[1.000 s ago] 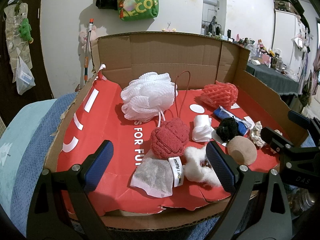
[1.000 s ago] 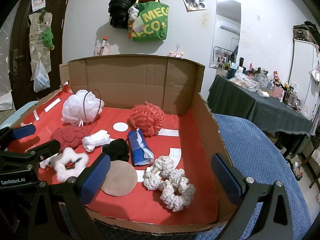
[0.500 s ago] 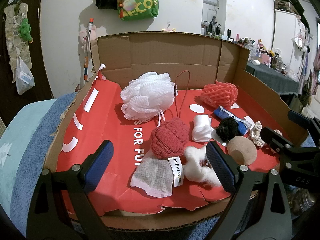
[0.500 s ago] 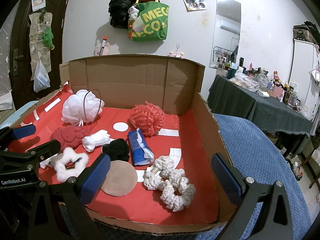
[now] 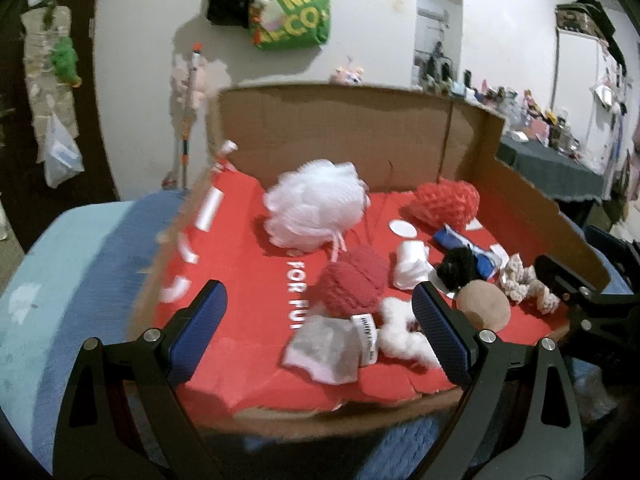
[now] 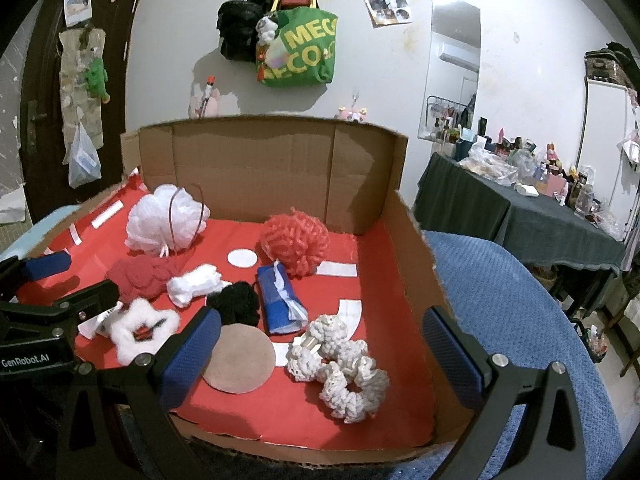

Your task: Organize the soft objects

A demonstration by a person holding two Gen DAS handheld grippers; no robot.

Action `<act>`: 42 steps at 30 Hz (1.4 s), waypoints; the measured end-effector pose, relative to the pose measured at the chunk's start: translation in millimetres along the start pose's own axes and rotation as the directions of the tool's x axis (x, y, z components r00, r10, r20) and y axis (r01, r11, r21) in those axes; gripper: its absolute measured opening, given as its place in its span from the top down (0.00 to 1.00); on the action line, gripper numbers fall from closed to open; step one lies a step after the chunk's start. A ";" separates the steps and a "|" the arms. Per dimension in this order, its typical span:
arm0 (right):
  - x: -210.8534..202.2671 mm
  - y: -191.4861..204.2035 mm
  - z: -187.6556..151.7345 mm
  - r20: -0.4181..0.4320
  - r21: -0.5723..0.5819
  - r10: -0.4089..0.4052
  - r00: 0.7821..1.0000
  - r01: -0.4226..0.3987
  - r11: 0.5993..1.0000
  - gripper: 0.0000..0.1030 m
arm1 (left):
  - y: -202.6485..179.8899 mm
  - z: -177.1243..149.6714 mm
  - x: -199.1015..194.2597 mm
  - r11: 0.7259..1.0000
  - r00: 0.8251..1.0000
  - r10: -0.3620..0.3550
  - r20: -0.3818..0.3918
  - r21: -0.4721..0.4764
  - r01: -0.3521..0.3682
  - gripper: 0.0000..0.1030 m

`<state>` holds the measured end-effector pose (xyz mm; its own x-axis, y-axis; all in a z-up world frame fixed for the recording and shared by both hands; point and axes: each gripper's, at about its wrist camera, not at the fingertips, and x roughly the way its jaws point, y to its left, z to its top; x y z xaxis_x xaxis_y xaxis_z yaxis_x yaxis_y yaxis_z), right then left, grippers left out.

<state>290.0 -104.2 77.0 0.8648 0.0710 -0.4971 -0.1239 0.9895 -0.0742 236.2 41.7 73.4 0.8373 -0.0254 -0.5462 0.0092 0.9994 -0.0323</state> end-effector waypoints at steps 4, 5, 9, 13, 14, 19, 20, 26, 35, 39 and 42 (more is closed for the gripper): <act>-27.7 -5.0 7.2 0.029 0.001 0.004 1.000 -0.004 1.000 0.00 | -0.5 3.0 -50.5 1.000 0.999 -0.013 0.047 0.013 0.013 0.08; -36.9 -6.5 8.7 0.038 0.005 0.010 0.999 -0.010 1.000 0.00 | -2.1 3.1 -59.8 1.000 0.999 -0.022 0.050 0.019 0.021 0.08; -86.1 -8.6 15.5 0.085 0.007 0.026 0.996 -0.027 1.000 0.00 | -13.5 -6.2 -107.6 0.998 0.996 -0.046 0.072 0.035 0.043 0.00; -134.0 -6.0 7.0 0.092 -0.008 0.027 0.995 -0.026 1.000 0.00 | -21.3 -26.6 -134.4 0.997 0.997 -0.073 0.028 0.018 0.072 0.00; -140.2 -6.0 2.7 0.082 -0.005 0.030 0.996 -0.029 1.000 0.00 | -21.5 -34.5 -136.5 0.997 0.997 -0.083 0.006 0.001 0.083 0.00; -150.0 -7.0 -37.8 -0.037 0.026 0.058 0.998 -0.057 0.998 0.00 | -26.3 -74.5 -122.3 0.997 0.990 -0.074 -0.122 -0.023 0.072 0.00; -147.8 -7.3 -45.0 -0.065 0.032 0.063 0.996 -0.061 0.998 0.00 | -27.2 -80.9 -117.7 0.997 0.987 -0.073 -0.141 -0.026 0.070 0.00; -112.7 -0.8 -92.9 -0.244 0.019 0.050 0.968 -0.047 0.999 0.00 | -32.3 -113.3 -85.6 0.999 0.967 -0.039 -0.253 -0.030 0.033 0.00; -92.5 -6.2 -117.3 -0.327 0.057 0.048 0.944 -0.032 0.998 0.00 | -39.4 -122.3 -71.8 0.999 0.956 0.052 -0.289 0.006 -0.052 0.00; -92.2 -8.2 -117.2 -0.331 0.067 0.053 0.942 -0.032 0.997 0.00 | -38.7 -120.9 -69.7 0.998 0.953 0.058 -0.296 0.006 -0.058 0.00; -90.9 -8.1 -116.0 -0.333 0.075 0.057 0.941 -0.034 0.997 0.00 | -38.7 -120.6 -69.8 0.998 0.953 0.061 -0.296 0.005 -0.063 0.00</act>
<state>155.9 -133.3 22.5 0.6450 0.0812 -0.7599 -0.1158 0.9932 0.0078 111.4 2.1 11.8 0.6370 0.0306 -0.7703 -0.0407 0.9992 0.0060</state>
